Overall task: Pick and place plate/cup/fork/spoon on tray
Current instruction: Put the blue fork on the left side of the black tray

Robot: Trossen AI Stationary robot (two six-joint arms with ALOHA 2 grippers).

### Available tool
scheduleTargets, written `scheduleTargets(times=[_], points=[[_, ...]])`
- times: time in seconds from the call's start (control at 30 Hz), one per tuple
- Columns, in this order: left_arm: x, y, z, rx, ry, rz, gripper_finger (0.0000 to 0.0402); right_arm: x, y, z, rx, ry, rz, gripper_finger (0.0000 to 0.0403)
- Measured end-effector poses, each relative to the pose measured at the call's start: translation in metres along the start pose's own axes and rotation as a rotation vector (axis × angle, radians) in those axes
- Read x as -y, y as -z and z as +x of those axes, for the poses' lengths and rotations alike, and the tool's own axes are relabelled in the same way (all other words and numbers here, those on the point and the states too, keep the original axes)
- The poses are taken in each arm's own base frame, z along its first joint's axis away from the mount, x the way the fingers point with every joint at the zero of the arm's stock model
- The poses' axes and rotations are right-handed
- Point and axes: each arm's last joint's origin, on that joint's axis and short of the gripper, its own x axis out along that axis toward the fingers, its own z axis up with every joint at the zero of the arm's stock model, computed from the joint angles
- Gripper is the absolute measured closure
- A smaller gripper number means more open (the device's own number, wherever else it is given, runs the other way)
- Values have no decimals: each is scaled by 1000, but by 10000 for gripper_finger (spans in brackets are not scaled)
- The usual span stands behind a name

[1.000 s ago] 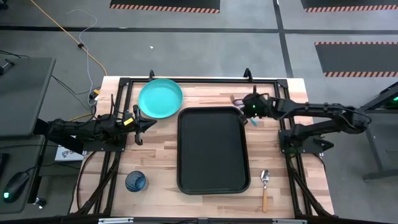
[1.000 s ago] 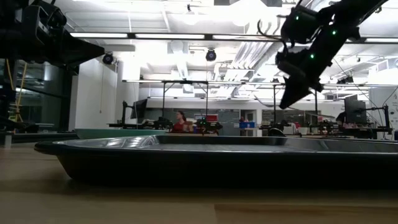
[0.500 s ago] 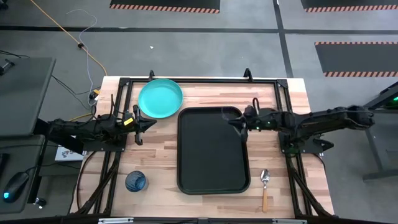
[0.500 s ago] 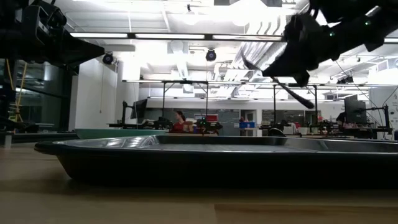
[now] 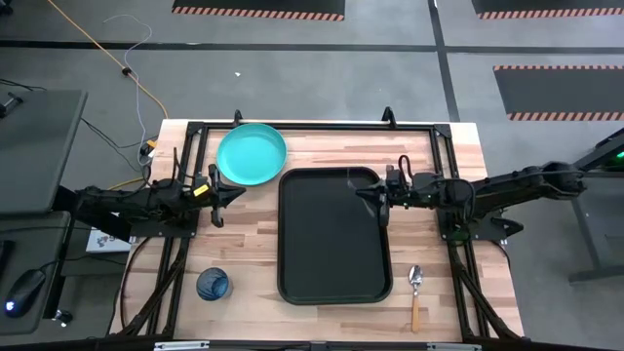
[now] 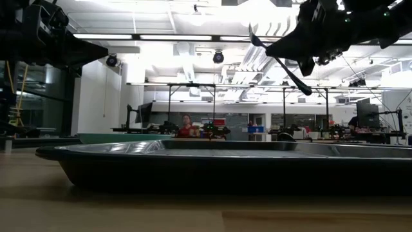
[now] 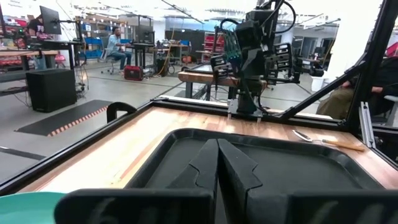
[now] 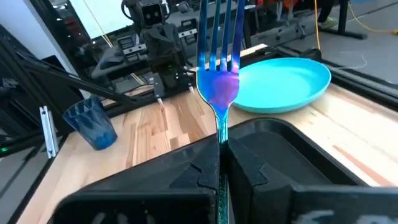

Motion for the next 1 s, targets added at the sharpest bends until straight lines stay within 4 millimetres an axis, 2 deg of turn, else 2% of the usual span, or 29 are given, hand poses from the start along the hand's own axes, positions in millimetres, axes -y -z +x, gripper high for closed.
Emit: scheduleTargets(times=[0.23, 0.33, 0.43, 0.57, 0.73, 0.83, 1.0], points=[[0, -20, 1, 199, -11, -77, 392, -2, -9, 5, 125, -12, -67, 403], [2, -21, 6, 206, -16, -80, 363, 0, -11, 13, 179, -49, -71, 403], [4, -20, 15, 188, -37, -86, 316, 1, -9, 25, 177, -101, -70, 403], [9, -31, 32, 144, -38, -65, 243, -3, -13, 51, 132, -216, -81, 403], [23, -52, 64, 64, 85, -17, 176, -17, -21, 92, 65, -440, -128, 403], [33, -61, 84, 30, 226, 53, 158, -24, -23, 116, 34, -560, -161, 403], [46, -70, 108, -3, 408, 83, 155, -32, -28, 140, 17, -745, -206, 403]])
